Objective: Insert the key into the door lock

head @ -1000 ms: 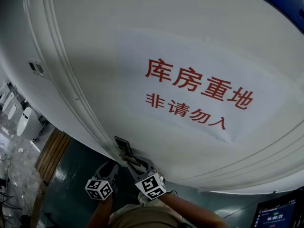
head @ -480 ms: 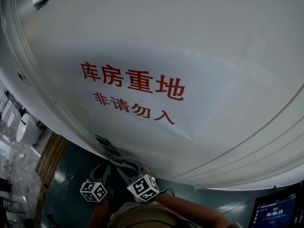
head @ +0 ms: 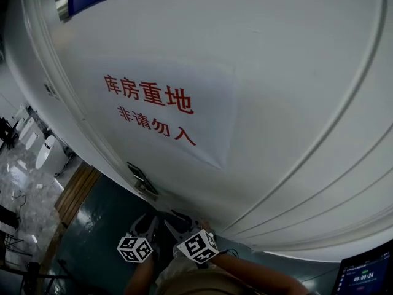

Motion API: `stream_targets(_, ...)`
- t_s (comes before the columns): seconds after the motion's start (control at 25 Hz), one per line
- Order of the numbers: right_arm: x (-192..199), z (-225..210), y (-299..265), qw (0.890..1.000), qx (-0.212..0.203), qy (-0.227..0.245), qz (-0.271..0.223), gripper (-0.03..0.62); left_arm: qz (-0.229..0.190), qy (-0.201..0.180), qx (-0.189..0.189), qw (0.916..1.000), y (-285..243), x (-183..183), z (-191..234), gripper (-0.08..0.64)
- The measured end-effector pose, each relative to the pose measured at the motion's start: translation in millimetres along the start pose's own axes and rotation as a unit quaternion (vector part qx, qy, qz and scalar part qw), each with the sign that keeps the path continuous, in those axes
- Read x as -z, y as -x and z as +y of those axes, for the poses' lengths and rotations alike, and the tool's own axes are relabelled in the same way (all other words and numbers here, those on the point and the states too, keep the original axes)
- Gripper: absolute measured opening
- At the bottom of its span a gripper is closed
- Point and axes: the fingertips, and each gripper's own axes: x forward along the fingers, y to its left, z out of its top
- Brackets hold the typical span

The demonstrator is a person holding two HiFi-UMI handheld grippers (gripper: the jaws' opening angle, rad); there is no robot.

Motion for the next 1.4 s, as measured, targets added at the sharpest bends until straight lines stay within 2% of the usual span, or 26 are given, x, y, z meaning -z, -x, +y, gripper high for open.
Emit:
stream_targets(0.32, 18, 11, 38, 1.0, -0.025, 0.016, 0.0, 0.121, -0.024, 0.019, -0.021, 0.9993, 25, 23, -34, 0.14)
stream_targets(0.56, 21, 10, 54, 0.999, -0.029, 0.017, -0.007, 0.121, -0.031, 0.016, -0.03, 0.9989, 39, 27, -43, 0.14)
stream_targets(0.8, 30, -1, 59, 1.0, -0.023, -0.001, -0.006, 0.121, -0.028, 0.015, -0.046, 0.9984, 44, 31, -37, 0.14)
stream_targets(1.4, 33, -9, 48, 0.999, -0.033, 0.0, -0.006, 0.121, -0.027, 0.017, -0.079, 0.9964, 59, 37, -21, 0.14)
